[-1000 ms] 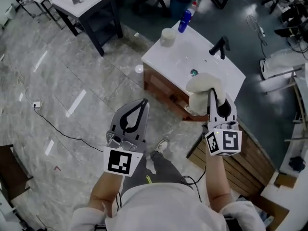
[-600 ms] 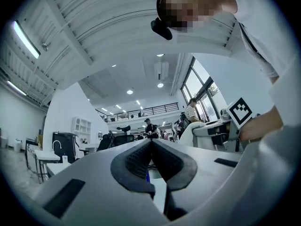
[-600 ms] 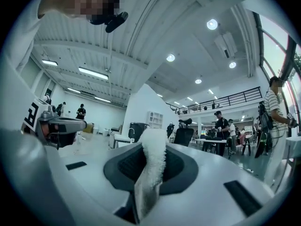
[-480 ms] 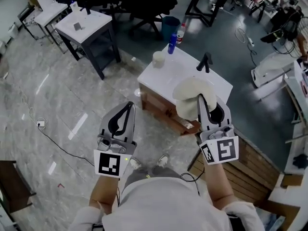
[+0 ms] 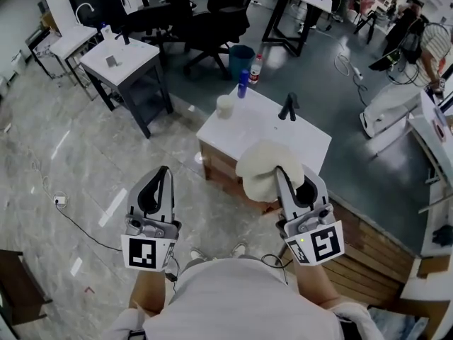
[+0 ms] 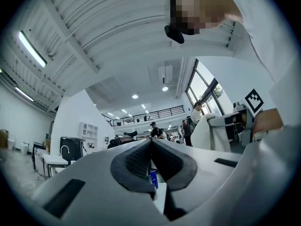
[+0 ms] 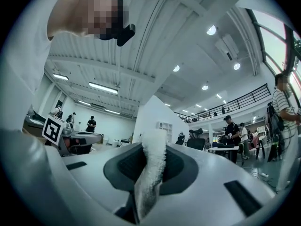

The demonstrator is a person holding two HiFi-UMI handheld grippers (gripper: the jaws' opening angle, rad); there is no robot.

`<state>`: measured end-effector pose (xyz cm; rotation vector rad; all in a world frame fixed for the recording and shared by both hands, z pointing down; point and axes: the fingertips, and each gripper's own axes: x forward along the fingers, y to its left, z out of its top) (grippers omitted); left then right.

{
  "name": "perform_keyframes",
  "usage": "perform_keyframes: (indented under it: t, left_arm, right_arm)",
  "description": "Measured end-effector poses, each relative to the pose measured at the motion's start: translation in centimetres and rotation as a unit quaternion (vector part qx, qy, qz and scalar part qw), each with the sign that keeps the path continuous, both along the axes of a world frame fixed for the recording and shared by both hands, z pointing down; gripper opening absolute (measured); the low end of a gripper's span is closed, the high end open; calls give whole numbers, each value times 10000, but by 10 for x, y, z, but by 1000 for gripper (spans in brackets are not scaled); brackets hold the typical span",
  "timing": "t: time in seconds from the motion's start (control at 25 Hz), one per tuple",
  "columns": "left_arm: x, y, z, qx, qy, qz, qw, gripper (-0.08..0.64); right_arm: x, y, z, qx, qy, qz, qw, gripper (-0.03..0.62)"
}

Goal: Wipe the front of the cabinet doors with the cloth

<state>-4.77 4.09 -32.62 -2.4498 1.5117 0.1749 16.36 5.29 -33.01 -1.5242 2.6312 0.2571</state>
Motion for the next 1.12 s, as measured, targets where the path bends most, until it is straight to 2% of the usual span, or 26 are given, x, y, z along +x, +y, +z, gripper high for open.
perform_keyframes:
  t: [0.4,0.76,1.12]
  left_arm:
    - [2,-2,-7,98,-19,66,9999,18]
    - [-7,-9,13,-137,10,105,9999,18]
    - [-1,-16,20,-174,-15,202,9996,18]
  right_arm:
    - [-11,1,2,-1,90,-89,9999,75]
    - [-24,-7,15,-130,207,-80,9997,75]
    - [-20,-11,25,-196,223,26,9996,75]
